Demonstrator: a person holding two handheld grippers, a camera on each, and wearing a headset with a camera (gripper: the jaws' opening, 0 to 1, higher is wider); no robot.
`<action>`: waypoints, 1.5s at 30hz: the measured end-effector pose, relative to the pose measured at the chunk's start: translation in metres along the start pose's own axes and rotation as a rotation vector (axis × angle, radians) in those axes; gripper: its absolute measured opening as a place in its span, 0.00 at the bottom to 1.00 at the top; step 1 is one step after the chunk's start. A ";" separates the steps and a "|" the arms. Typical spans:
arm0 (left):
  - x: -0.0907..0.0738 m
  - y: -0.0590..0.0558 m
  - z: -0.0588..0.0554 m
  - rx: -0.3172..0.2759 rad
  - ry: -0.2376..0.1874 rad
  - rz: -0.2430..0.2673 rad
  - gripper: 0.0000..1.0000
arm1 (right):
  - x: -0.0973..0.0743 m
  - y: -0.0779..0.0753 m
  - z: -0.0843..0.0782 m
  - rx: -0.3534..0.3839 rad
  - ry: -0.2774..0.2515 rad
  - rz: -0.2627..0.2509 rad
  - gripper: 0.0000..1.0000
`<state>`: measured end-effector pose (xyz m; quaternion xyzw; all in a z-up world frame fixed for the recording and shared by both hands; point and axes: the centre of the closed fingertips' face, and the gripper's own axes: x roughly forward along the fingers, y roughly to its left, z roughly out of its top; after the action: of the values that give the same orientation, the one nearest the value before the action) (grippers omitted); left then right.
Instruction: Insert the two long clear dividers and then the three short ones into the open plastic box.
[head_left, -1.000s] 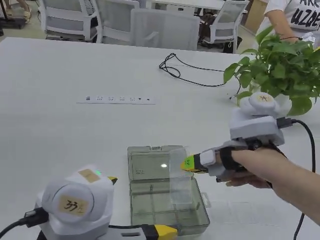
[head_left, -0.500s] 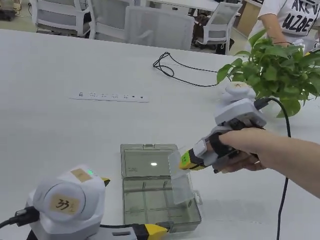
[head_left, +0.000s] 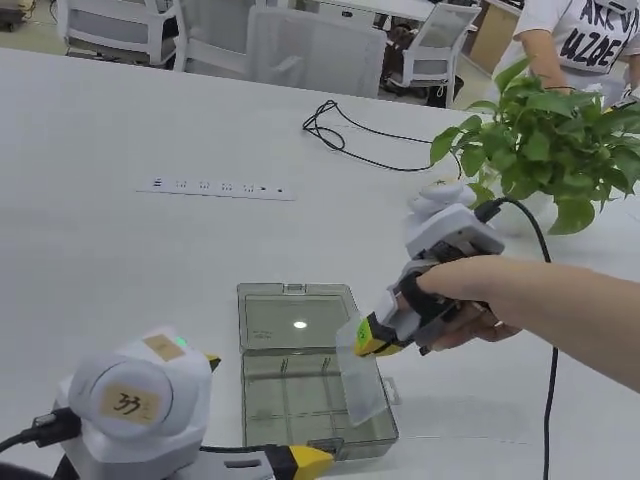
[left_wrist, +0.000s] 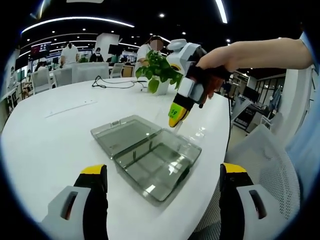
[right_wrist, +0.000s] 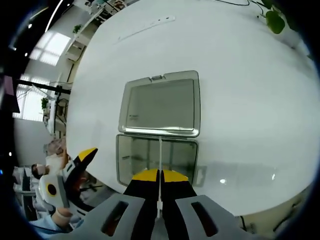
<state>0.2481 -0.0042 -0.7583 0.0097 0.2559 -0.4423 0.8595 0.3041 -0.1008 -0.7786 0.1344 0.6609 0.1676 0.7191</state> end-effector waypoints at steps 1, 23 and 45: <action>0.000 0.000 -0.001 0.001 0.000 0.001 0.95 | 0.002 0.000 -0.003 -0.005 0.019 -0.004 0.01; 0.000 0.000 -0.008 -0.024 0.009 0.001 0.94 | 0.015 -0.005 -0.015 -0.003 0.052 -0.045 0.02; 0.000 0.004 -0.013 -0.037 0.018 0.004 0.93 | 0.023 -0.009 -0.016 0.002 0.067 -0.068 0.02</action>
<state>0.2453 0.0010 -0.7705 -0.0018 0.2717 -0.4358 0.8581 0.2900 -0.1000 -0.8047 0.1067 0.6888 0.1468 0.7019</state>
